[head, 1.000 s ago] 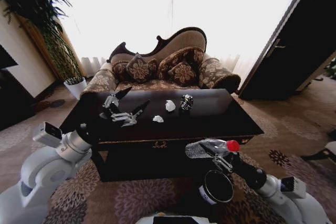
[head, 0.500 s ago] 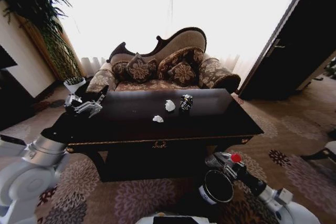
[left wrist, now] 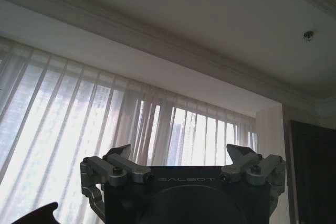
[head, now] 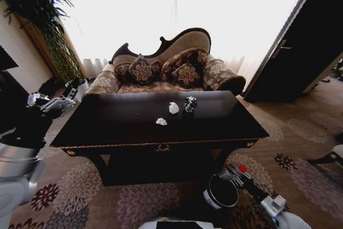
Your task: Move to the front of the table and place the trash on the table into the trash bin.
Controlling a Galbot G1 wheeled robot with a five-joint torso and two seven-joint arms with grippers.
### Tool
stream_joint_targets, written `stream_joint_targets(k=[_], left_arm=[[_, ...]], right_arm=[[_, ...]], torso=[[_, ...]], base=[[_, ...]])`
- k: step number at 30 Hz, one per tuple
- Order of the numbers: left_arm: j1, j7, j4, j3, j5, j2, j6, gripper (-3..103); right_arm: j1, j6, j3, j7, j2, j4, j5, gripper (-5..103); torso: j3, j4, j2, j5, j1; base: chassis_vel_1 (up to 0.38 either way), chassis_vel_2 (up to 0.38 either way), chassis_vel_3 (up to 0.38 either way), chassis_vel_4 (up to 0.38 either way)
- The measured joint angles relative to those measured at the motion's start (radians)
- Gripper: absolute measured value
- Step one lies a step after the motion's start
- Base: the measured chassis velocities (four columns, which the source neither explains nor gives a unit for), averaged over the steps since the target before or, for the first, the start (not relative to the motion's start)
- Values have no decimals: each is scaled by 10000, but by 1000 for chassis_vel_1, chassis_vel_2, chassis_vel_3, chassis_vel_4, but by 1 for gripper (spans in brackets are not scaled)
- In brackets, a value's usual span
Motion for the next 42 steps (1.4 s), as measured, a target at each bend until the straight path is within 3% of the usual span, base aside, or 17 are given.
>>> stream_joint_targets(k=[5, 12, 18, 24, 33, 42], left_arm=[[85, -47, -15, -250, -121, 59, 7, 100], [206, -108, 28, -762, -547, 242, 25, 100], [272, -111, 58, -795, -566, 153, 25, 100], [417, -101, 88, -937, -607, 87, 15, 100], [616, -111, 378, -2080, -1313, 410, -18, 100], [544, -93, 392, -1939, -1294, 265, -16, 100]], right_arm=[[564, -326, -601, 744, 185, -956, -102, 25], [1325, -1047, -1101, 2094, 726, -2218, -1032, 25], [1921, -1237, -1259, 2877, 979, -3145, -928, 25], [2386, -1412, -1367, 3084, 1069, -3732, -861, 25], [3310, -1715, -1467, 3117, 1212, -5086, -892, 25], [3429, -1878, -1427, 3149, 1216, -5314, -947, 25]], torso=[[0, 0, 0, 2, 0], [0, 1, 0, 0, 1], [0, 1, 0, 1, 1], [0, 0, -1, 0, 1], [0, 1, -1, 1, 1], [0, 1, 0, 0, 1]], base=[[0, 0, 0, 0], [0, 0, 0, 0], [0, 0, 0, 0], [0, 0, 0, 0], [0, 0, 0, 0], [0, 0, 0, 0]])
